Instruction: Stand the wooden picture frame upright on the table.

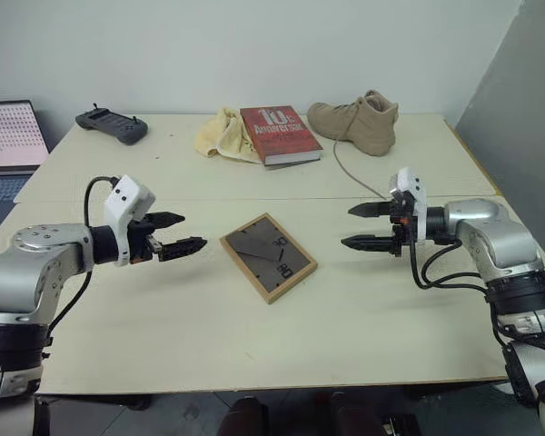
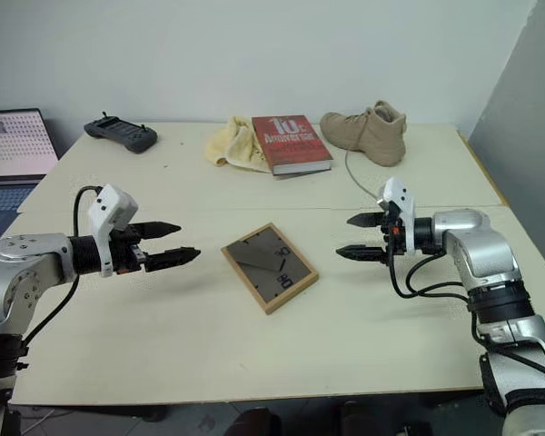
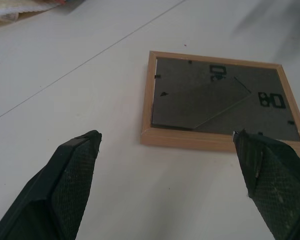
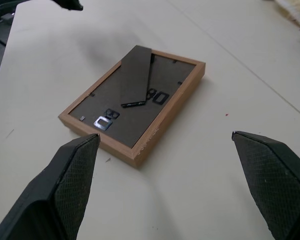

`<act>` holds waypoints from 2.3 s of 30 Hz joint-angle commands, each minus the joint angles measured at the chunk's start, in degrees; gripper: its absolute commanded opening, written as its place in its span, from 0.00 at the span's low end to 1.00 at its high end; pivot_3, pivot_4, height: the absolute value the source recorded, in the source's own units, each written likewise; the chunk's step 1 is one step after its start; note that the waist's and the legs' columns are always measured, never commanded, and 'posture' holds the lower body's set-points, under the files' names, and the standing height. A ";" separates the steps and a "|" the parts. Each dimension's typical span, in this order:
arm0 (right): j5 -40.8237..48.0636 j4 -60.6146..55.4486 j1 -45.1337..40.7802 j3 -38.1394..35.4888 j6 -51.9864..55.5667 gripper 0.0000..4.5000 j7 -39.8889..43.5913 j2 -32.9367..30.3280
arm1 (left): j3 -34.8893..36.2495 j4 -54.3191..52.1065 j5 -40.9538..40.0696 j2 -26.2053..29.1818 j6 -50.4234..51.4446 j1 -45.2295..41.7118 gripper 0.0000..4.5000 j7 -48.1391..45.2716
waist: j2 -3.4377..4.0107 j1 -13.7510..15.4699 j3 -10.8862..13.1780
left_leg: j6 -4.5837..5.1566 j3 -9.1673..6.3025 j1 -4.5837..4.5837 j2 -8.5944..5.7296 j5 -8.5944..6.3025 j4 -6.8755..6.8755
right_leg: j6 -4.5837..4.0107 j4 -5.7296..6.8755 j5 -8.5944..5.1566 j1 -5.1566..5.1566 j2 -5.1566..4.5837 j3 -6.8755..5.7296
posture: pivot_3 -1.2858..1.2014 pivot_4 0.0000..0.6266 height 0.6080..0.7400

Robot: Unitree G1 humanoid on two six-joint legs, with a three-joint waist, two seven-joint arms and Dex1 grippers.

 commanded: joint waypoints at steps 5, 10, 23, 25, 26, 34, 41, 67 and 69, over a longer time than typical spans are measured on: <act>-4.69 7.70 -3.97 0.07 -7.12 1.00 -1.12 1.98 | -0.17 0.40 1.86 0.58 -1.98 -1.13 1.00 -0.23 | 0.00 -0.03 0.00 | 0.00 0.01 -0.04 0.00 0.00 0.01 | 0.00 0.02 0.00 -0.06 -0.01 0.02 | 0.52 0.24 1.00; -9.85 14.70 -4.41 1.02 -14.52 0.92 -6.72 6.48 | -2.19 6.51 4.08 -1.44 -4.30 -2.26 0.90 -0.46 | 0.00 -0.14 0.00 | -0.01 0.01 -0.03 0.01 0.01 -0.01 | 0.00 0.05 0.00 -0.09 0.00 0.01 | 0.52 0.24 1.00; -15.07 10.22 2.14 5.36 -17.78 0.19 -11.37 14.36 | -11.64 20.32 13.99 -11.40 -15.58 -7.47 0.21 -0.80 | -0.01 0.10 -0.01 | -0.04 0.02 -0.23 -0.03 0.02 0.13 | 0.00 0.10 0.01 -0.22 -0.05 0.01 | 0.52 0.24 1.00; -15.12 7.59 3.28 6.03 -17.10 0.08 -10.92 14.51 | -12.49 22.12 14.89 -12.48 -16.73 -8.60 0.11 -1.61 | -0.01 0.03 -0.01 | -0.05 0.02 -0.24 -0.02 0.03 0.13 | 0.00 0.10 0.01 -0.23 -0.04 0.01 | 0.52 0.24 1.00; -14.90 5.96 3.87 6.23 -16.30 0.02 -10.75 14.63 | -13.05 23.25 15.60 -13.06 -17.64 -9.22 0.06 -1.82 | -0.01 -0.03 -0.01 | -0.04 0.02 -0.23 -0.02 0.02 0.14 | 0.00 0.09 0.01 -0.23 -0.03 0.02 | 0.52 0.24 1.00; -12.95 -6.86 8.19 8.52 -9.29 0.00 -7.78 14.43 | -15.05 28.00 18.58 -17.54 -21.32 -13.40 0.00 -3.11 | -0.01 0.09 -0.02 | -0.04 -0.01 -0.22 -0.04 0.02 0.15 | 0.00 0.12 0.01 -0.22 -0.03 0.00 | 0.52 0.24 1.00; -14.36 -6.31 8.10 8.06 -8.73 0.00 -9.31 12.61 | -15.67 25.41 19.70 -17.33 -20.45 -12.33 0.00 -5.34 | -0.02 0.21 -0.02 | -0.04 -0.04 -0.22 -0.06 0.02 0.18 | 0.00 0.10 0.01 -0.20 -0.04 -0.02 | 0.52 0.24 1.00; -18.34 4.47 3.49 6.19 -13.89 0.00 -21.50 19.05 | -4.22 21.72 -9.03 -8.90 37.84 -8.04 0.95 -11.91 | -0.01 -1.42 -0.02 | -0.27 -0.12 -0.19 -0.03 0.15 0.13 | 0.00 0.13 0.01 -0.22 0.02 0.02 | 0.52 0.24 1.00; -18.25 3.70 3.45 6.44 -13.11 0.00 -21.56 19.75 | -6.49 21.89 -8.24 -9.26 36.08 -6.90 1.00 -12.52 | 0.00 -1.43 -0.02 | -0.28 -0.10 -0.17 -0.03 0.16 0.13 | 0.00 0.14 0.01 -0.22 0.02 0.05 | 0.52 0.24 1.00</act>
